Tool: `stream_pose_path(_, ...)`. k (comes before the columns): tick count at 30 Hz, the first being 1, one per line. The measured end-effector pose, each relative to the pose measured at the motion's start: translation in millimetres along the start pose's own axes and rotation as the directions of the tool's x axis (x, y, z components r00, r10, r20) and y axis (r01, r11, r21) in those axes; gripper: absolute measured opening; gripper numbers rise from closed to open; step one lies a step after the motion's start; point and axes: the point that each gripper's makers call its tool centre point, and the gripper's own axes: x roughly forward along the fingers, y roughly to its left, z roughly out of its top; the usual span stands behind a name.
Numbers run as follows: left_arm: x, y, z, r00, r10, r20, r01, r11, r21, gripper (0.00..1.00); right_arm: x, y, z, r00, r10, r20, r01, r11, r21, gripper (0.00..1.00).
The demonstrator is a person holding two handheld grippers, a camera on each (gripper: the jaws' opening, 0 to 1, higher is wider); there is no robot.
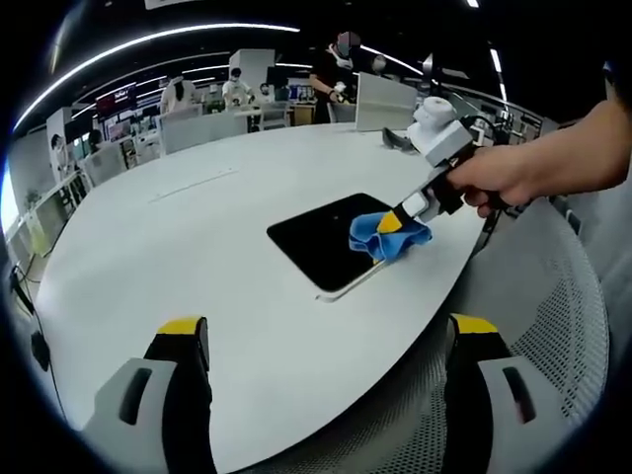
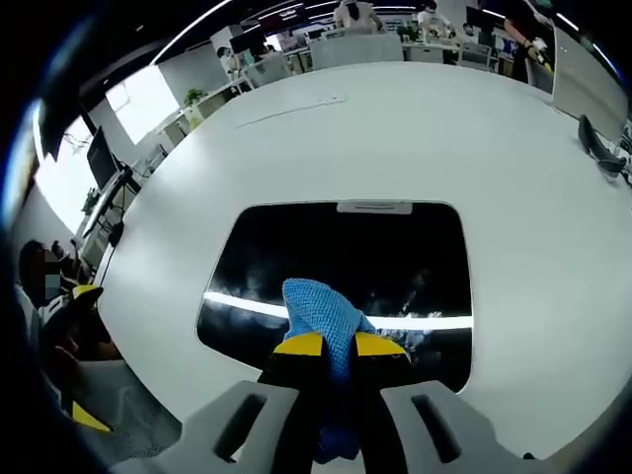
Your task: Wipe the mirror surface with the cleaning cloth until all visible marks leave the cleaned area.
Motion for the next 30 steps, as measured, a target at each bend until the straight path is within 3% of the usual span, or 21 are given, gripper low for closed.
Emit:
stream_pose_path(22,0,-7.4,-0.5,1.0,-0.027,-0.002,0.027,1.0,0.006,0.99,4,17,-0.9,1.0,0.004,0.025,-0.005,1.0,0.011,0.04)
stream_pose_path(30,-1,-8.1,0.9,1.0,-0.03,0.003,0.03,1.0,0.007,0.99,8,34,-1.7,0.999,0.025,0.024,-0.025,1.0,0.003,0.04)
